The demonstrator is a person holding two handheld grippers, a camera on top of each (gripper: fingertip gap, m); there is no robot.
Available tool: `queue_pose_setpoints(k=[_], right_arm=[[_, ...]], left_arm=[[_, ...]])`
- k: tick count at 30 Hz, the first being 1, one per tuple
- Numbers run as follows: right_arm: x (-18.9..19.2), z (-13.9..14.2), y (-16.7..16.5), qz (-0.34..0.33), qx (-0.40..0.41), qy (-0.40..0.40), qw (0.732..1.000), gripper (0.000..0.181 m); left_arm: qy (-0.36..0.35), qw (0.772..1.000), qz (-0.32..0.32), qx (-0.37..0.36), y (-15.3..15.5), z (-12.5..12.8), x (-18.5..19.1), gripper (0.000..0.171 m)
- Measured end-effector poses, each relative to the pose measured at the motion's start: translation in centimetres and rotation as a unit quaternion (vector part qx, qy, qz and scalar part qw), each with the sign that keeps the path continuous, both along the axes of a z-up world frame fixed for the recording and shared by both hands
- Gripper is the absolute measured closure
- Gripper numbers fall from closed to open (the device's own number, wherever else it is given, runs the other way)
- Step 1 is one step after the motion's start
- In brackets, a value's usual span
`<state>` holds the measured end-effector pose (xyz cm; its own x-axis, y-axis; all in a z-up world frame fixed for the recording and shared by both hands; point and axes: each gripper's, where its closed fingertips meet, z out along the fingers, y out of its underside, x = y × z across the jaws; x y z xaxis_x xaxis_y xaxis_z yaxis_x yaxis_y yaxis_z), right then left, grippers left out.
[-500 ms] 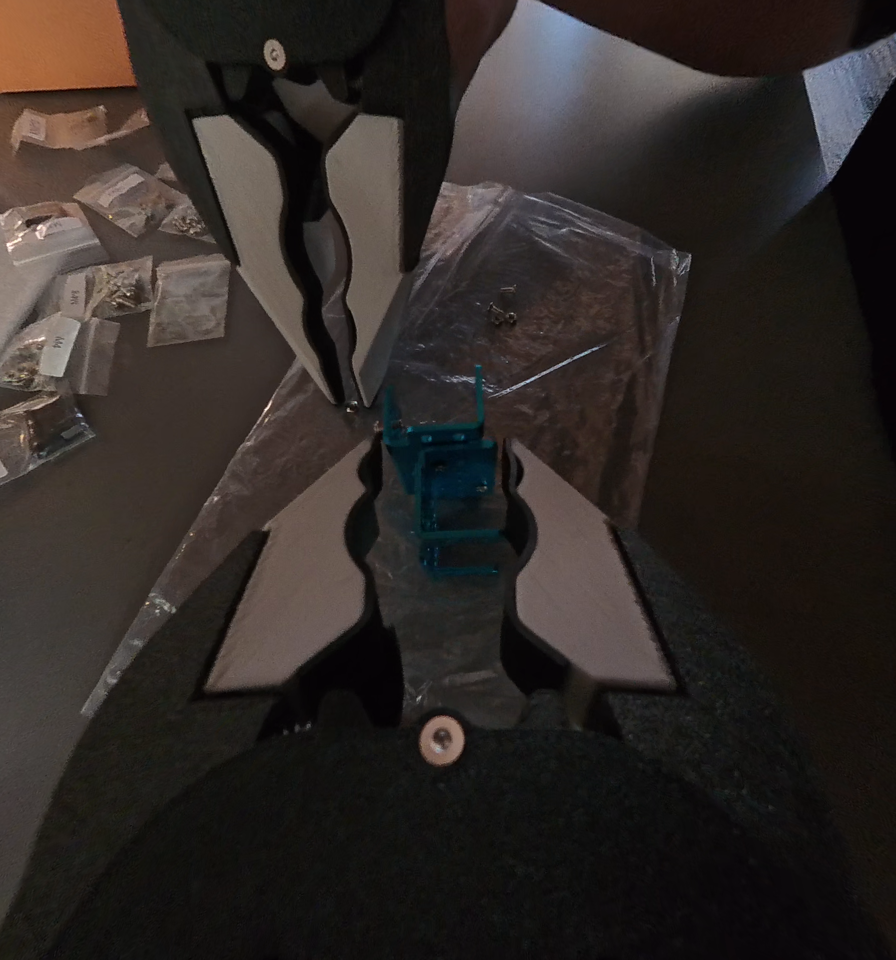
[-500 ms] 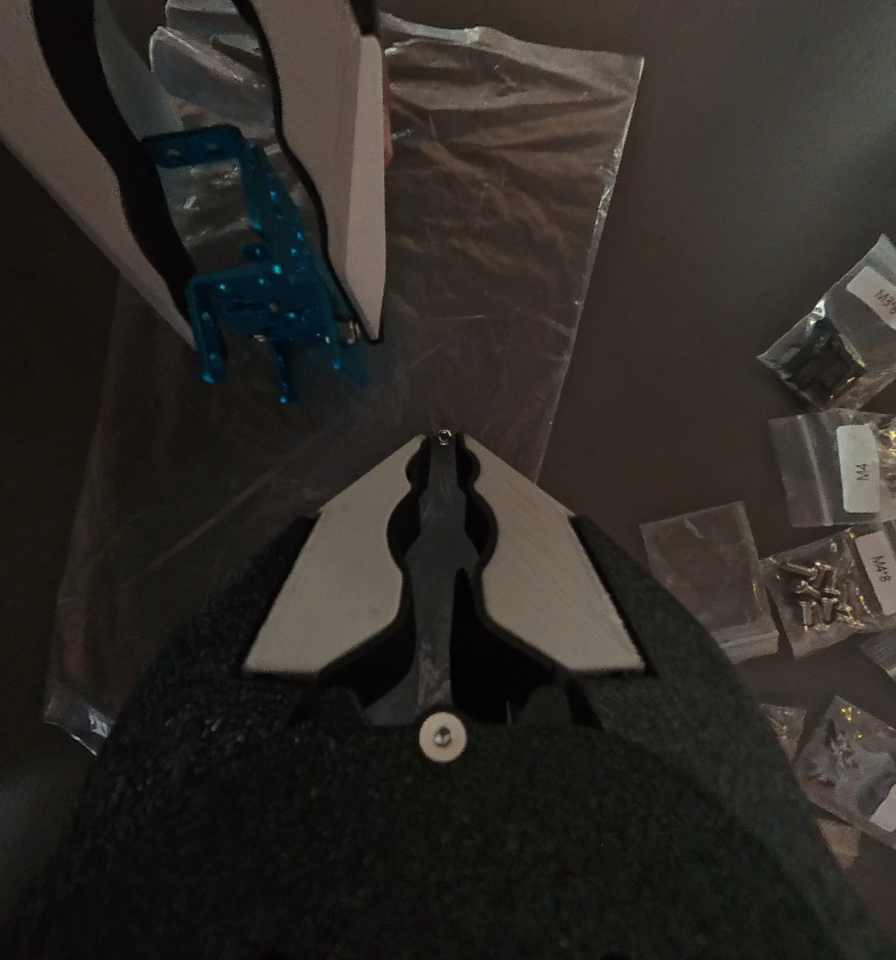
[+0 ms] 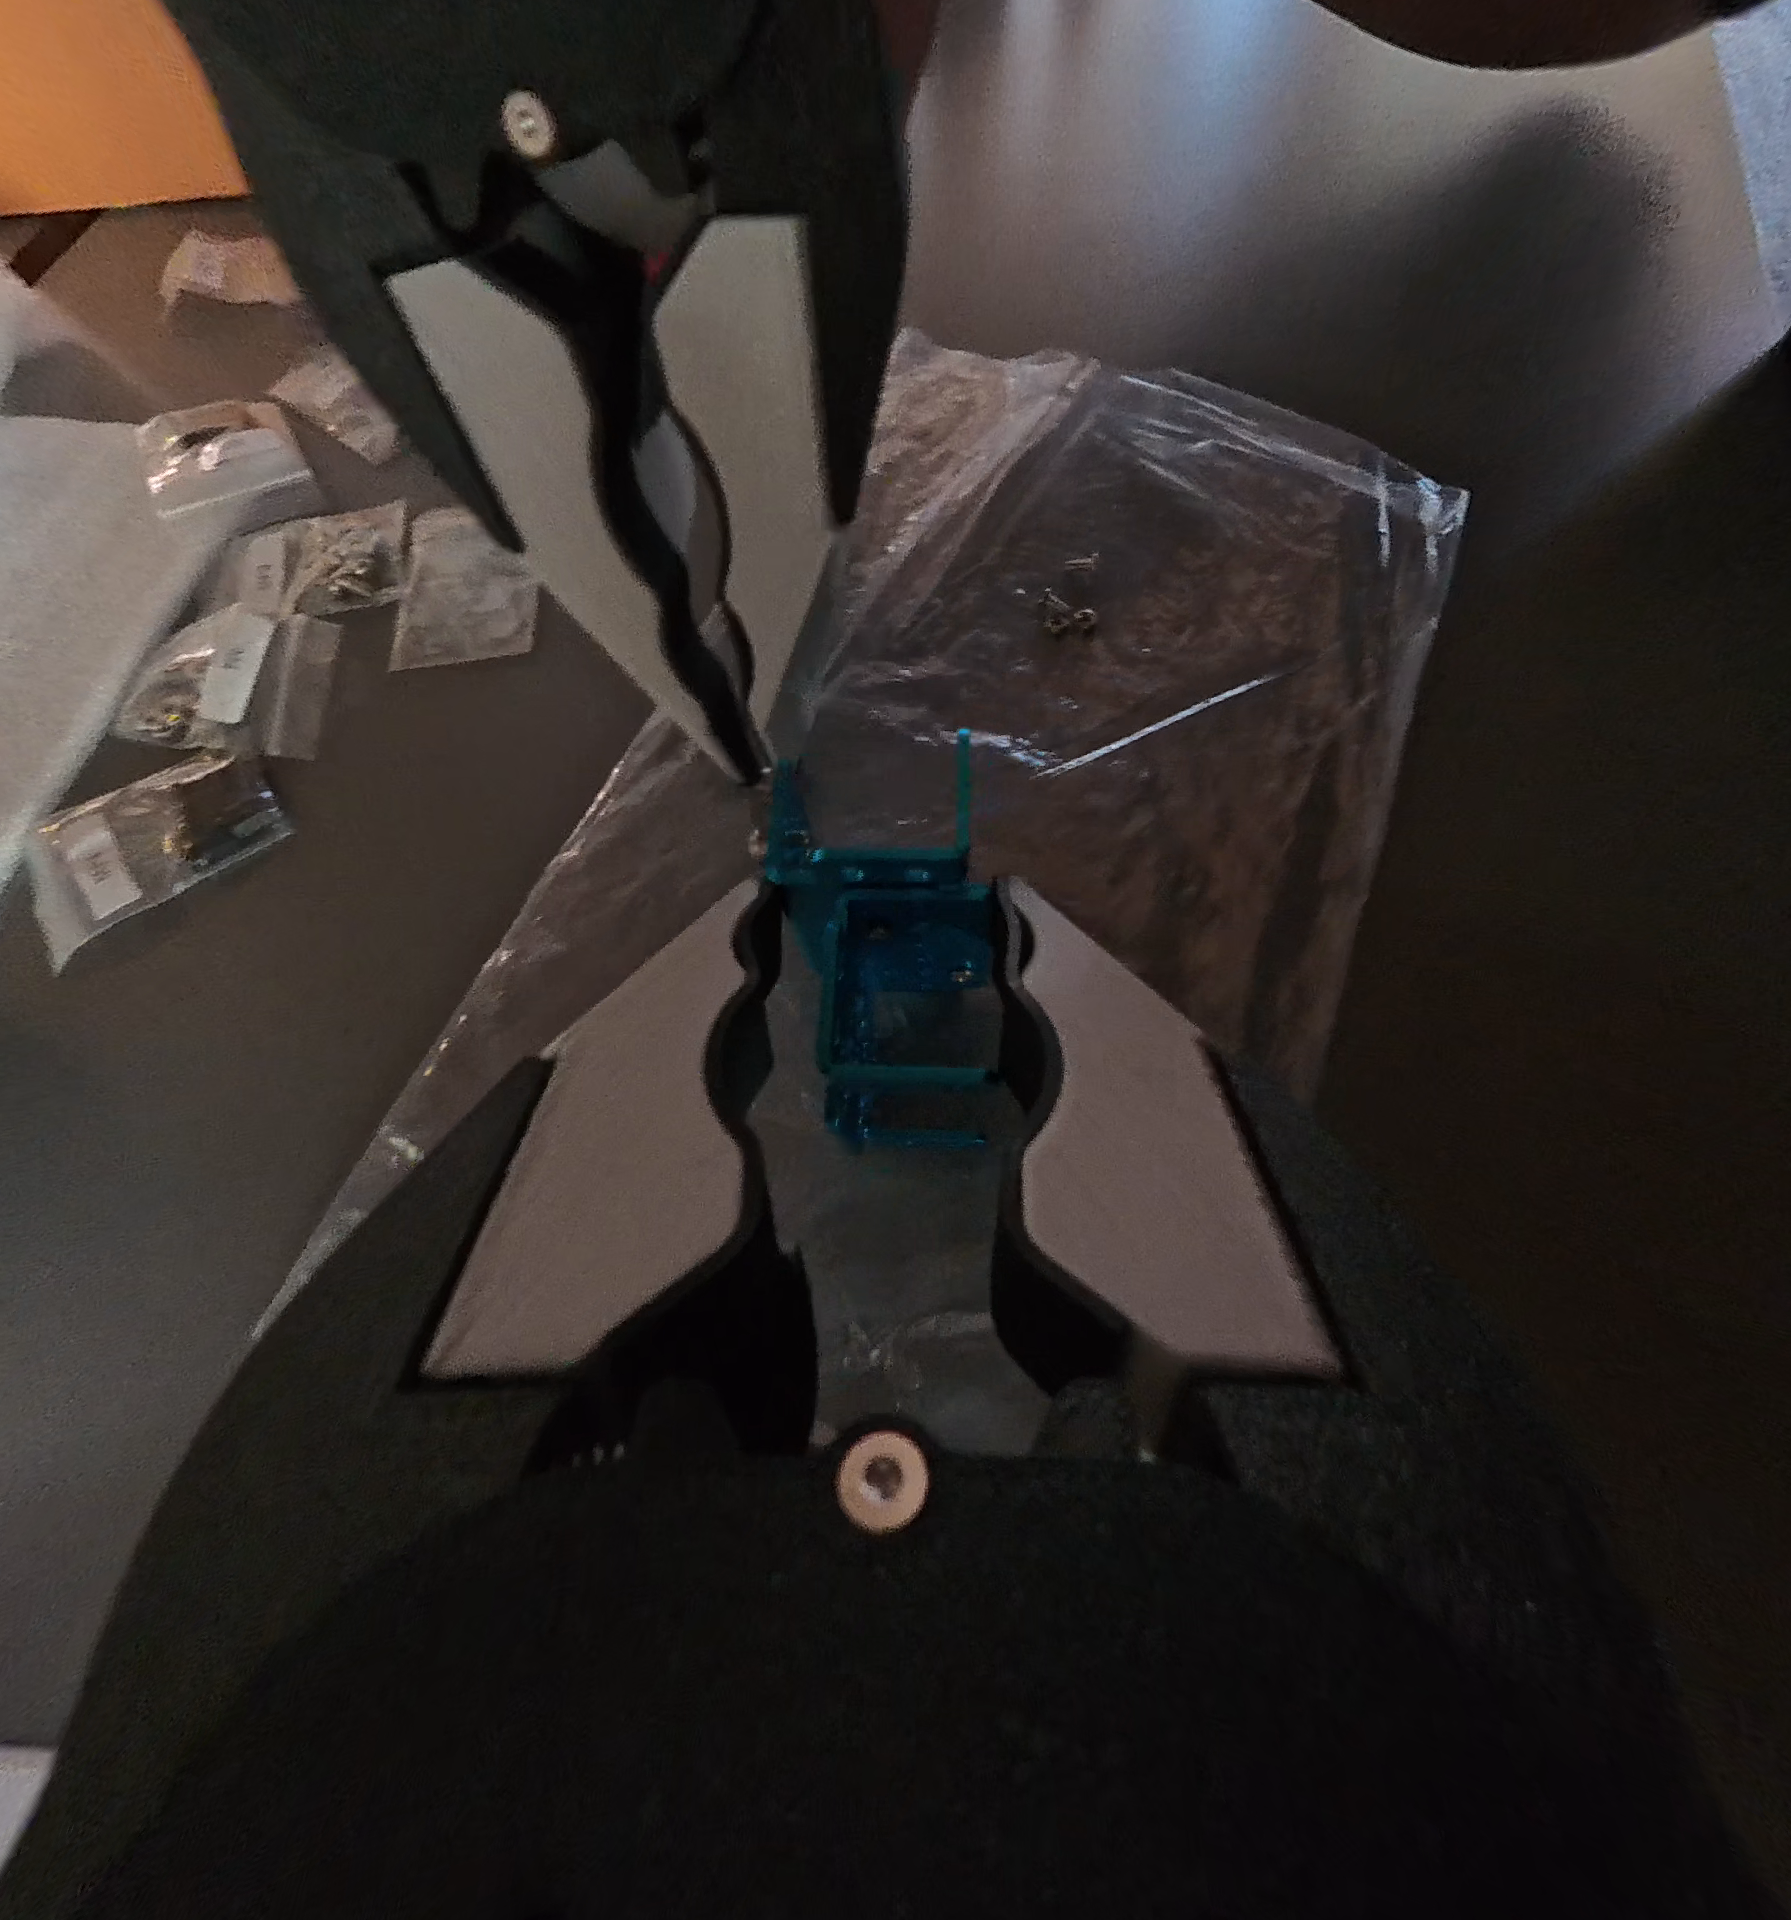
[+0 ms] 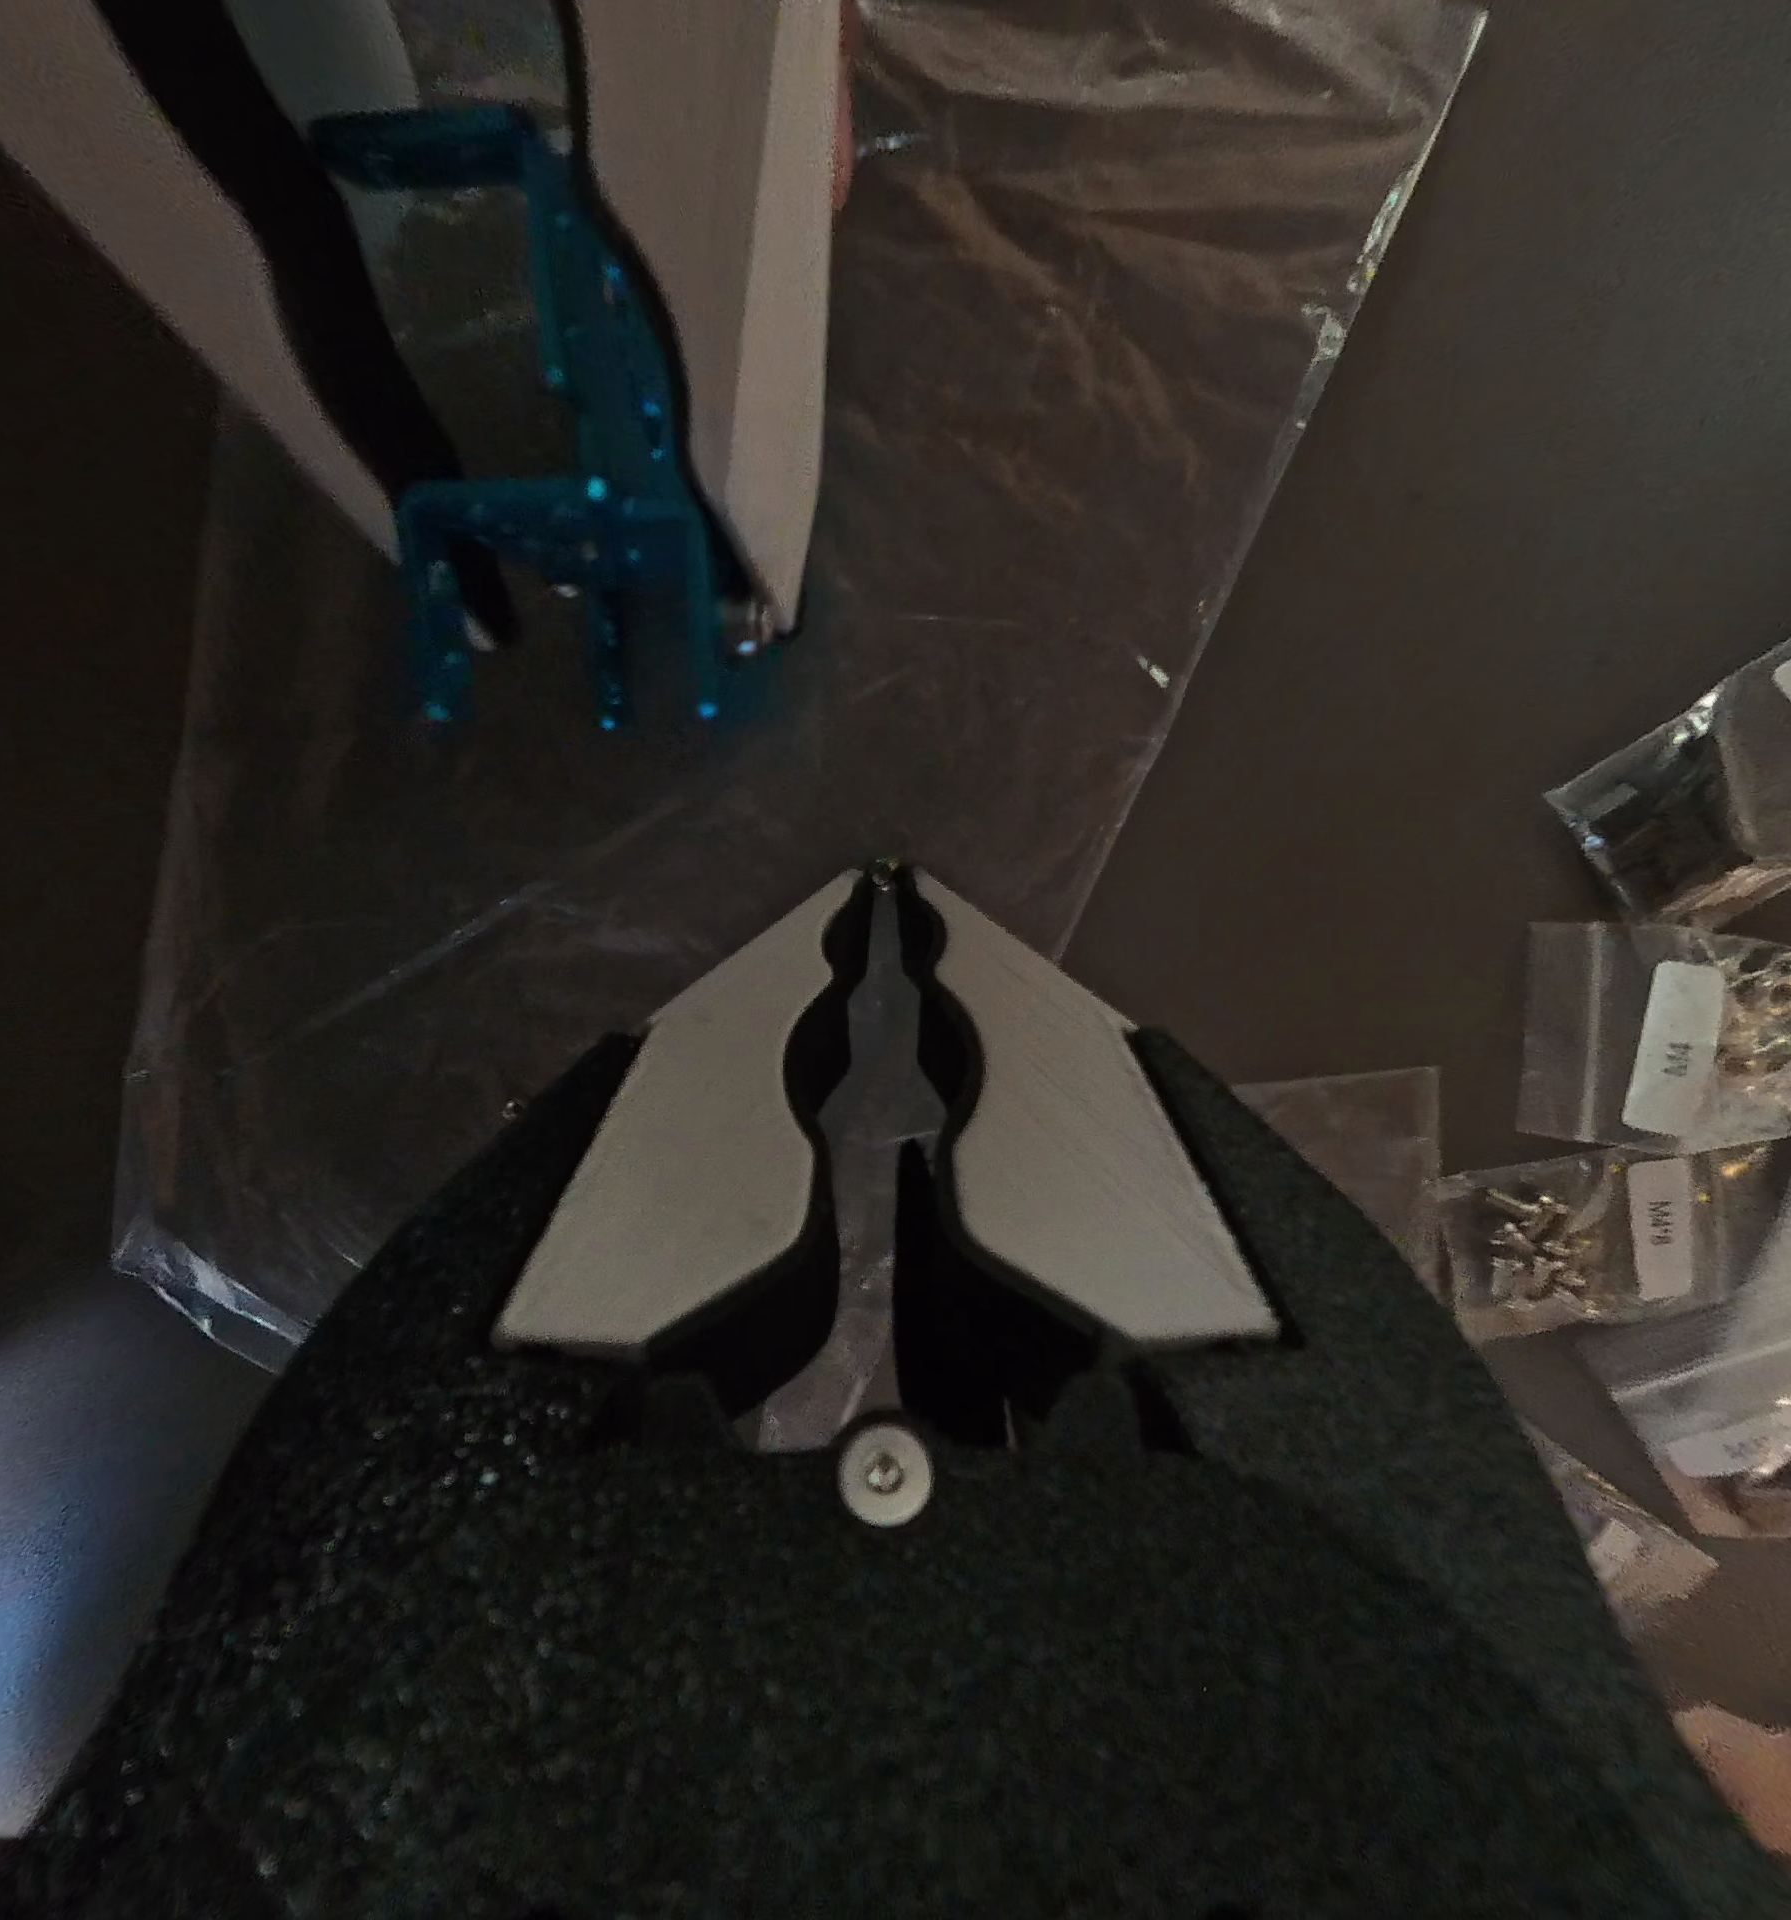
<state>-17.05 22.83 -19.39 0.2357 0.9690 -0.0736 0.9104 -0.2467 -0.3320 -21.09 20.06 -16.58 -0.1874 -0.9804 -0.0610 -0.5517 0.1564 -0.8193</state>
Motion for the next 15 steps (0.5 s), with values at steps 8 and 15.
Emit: queue_pose_setpoints(k=[8, 15], right_arm=[[-0.4, 2.5, 0.0, -0.063, 0.012, 0.164, 0.984, 0.181], [-0.7, 1.4, -2.2, -0.044, -0.012, 0.167, 0.985, 0.181]], left_arm=[[-0.014, 0.999, 0.021, -0.023, 1.4, 0.6, -0.6, 0.131], [0.001, 1.0, 0.015, 0.004, 1.2, -0.1, -0.6, 0.131]])
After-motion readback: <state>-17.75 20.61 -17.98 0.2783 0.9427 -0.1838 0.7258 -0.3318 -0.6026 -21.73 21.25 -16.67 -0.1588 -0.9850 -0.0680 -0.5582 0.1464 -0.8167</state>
